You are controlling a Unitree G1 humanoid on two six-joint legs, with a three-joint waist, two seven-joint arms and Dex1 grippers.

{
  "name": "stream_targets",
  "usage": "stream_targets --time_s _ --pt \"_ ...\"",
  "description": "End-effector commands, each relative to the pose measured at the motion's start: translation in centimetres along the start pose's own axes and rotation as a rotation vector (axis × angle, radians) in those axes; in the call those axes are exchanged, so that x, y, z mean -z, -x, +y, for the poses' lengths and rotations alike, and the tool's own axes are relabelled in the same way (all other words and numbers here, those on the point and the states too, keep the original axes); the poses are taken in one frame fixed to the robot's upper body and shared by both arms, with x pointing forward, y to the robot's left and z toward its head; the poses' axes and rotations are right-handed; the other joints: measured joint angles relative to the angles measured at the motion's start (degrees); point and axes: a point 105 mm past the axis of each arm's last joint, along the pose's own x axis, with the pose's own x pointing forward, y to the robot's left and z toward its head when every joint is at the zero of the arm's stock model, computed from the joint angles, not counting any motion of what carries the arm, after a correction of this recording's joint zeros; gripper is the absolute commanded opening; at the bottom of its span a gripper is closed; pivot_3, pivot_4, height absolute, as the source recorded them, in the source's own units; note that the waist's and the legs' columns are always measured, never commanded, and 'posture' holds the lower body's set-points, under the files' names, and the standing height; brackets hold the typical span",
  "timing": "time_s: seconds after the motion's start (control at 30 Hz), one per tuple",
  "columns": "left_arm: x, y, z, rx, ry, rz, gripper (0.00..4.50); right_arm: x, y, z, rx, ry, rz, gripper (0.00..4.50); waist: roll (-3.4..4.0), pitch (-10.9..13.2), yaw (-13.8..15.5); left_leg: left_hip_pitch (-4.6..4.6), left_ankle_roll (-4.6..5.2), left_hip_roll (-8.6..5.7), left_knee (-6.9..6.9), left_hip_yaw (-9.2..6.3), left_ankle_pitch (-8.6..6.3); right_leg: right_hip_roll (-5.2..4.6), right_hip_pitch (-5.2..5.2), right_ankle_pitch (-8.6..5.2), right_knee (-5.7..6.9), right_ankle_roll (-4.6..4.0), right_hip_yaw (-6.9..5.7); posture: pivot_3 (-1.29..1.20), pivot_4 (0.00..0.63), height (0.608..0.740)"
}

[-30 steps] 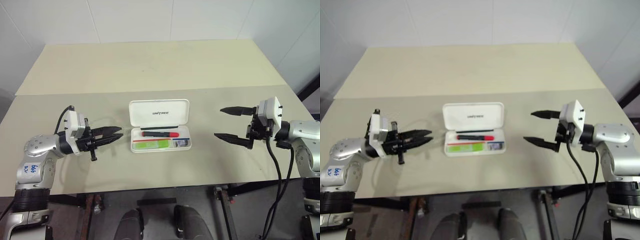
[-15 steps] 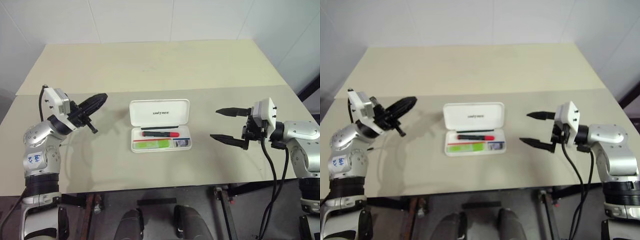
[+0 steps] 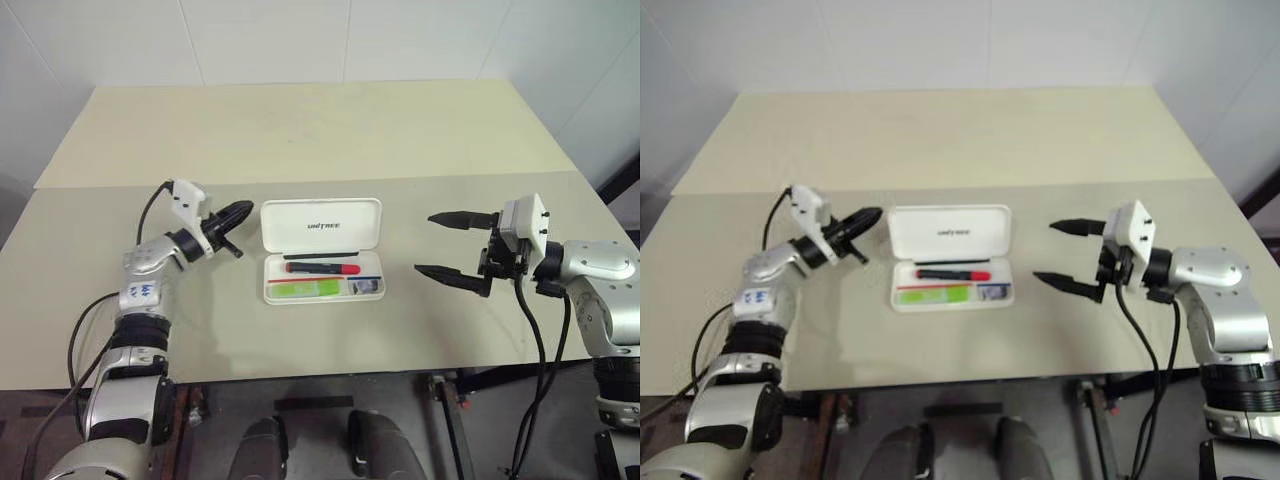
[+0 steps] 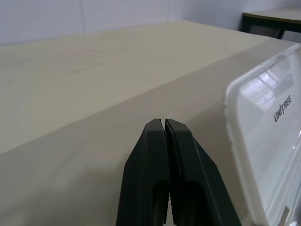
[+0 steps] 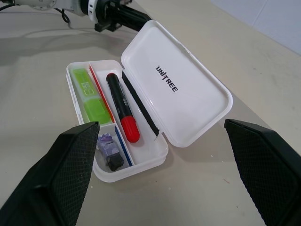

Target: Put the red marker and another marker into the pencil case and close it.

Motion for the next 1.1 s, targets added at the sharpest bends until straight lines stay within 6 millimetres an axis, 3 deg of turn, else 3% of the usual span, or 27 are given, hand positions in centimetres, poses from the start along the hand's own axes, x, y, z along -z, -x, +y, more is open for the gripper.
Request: stream_targets --time_s 0.03,0.33,0.43,0.6,0.87,1.1 --pt "-1.6 -1.1 -0.9 0.070 -0.026 -0.046 0.04 -1.2 -0.2 0.2 0.003 0.036 -0.033 4.50 0.00 0.00 -0.01 0.00 0.00 0.00 0.00 0.00 0.00 0.00 0.00 0.00 0.00 0.00 0.00 0.00 0.150 0.740" --pt "-2.9 0.7 -3.1 0.300 -0.072 -0.093 0.04 -0.9 -0.2 0.5 0.019 0.025 -0.032 4.50 0.00 0.00 -0.11 0.00 -0.01 0.00 -0.02 0.01 0.00 0.01 0.00 0.00 -0.01 0.00 0.01 0.00 0.150 0.740" --pt "-2.4 1.9 -4.0 0.409 -0.165 -0.027 0.04 -0.8 -0.2 0.6 0.021 0.021 -0.033 4.50 0.00 0.00 -0.40 0.01 -0.01 0.00 -0.01 0.00 0.00 0.01 0.00 0.00 0.00 0.00 0.01 0.00 0.150 0.740" --pt "0.2 3.4 -6.0 0.620 -0.326 0.182 0.04 -0.6 -0.4 0.6 0.021 0.016 -0.033 4.50 0.00 0.00 -0.34 0.02 0.00 0.01 -0.02 0.00 0.00 -0.01 0.01 -0.01 -0.01 -0.02 0.02 0.00 0.150 0.740" --pt "2.0 1.4 -9.5 0.706 -0.268 0.216 0.04 -0.7 -0.8 0.8 0.030 0.013 -0.054 4.50 0.00 0.00 0.96 0.00 0.02 0.01 0.02 -0.01 -0.01 -0.01 0.00 -0.01 0.00 -0.03 0.03 0.00 0.150 0.740" --pt "3.9 0.7 -10.4 0.706 -0.222 0.317 0.04 -0.7 -0.8 1.3 0.054 0.009 -0.068 4.50 -0.01 -0.01 1.00 0.03 0.03 0.01 0.08 -0.03 -0.01 -0.01 0.04 -0.01 0.04 -0.03 0.03 0.00 0.150 0.740"
